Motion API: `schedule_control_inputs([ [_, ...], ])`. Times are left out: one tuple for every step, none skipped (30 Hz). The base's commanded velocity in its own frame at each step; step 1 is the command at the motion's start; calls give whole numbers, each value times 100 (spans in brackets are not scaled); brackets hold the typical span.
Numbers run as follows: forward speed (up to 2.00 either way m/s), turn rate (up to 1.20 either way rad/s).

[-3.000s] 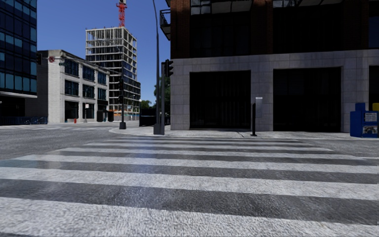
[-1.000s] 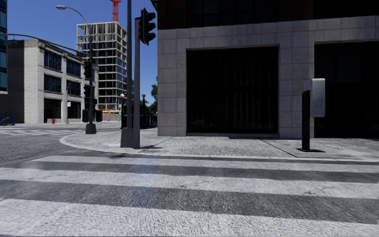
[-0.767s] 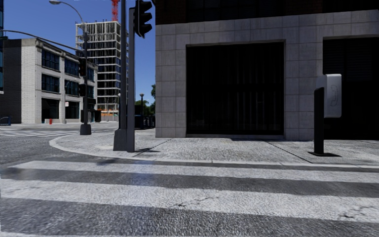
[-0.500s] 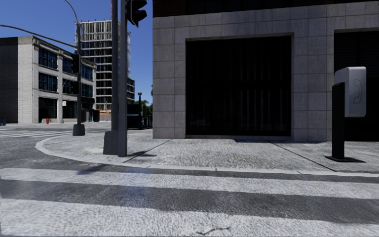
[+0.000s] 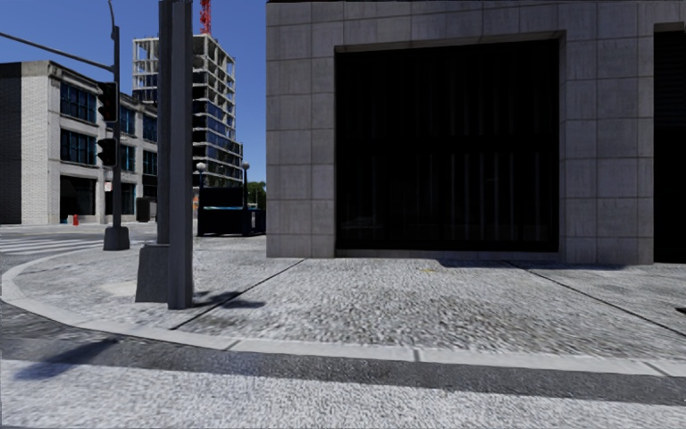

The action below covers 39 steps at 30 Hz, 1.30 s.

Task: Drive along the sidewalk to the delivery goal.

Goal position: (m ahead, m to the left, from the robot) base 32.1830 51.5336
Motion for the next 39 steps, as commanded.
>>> schedule_control_inputs([
  [200,0],
  [200,0],
  [200,0],
  [200,0],
  [200,0],
  [200,0],
  [200,0],
  [200,0],
  [200,0],
  [191,0],
  [191,0],
  [175,0],
  [154,0],
  [139,0],
  [131,0],
  [124,0],
  [124,0],
  [118,0],
  [115,0],
  [111,0],
  [109,0],
  [109,0],
  [109,0],
  [109,0],
  [109,0],
  [109,0],
  [109,0],
  [111,0],
  [111,0],
  [113,0],
  [115,0],
  [119,0],
  [124,0],
  [127,0],
  [131,0],
  [131,0],
  [133,0],
  [134,0],
  [134,0],
])
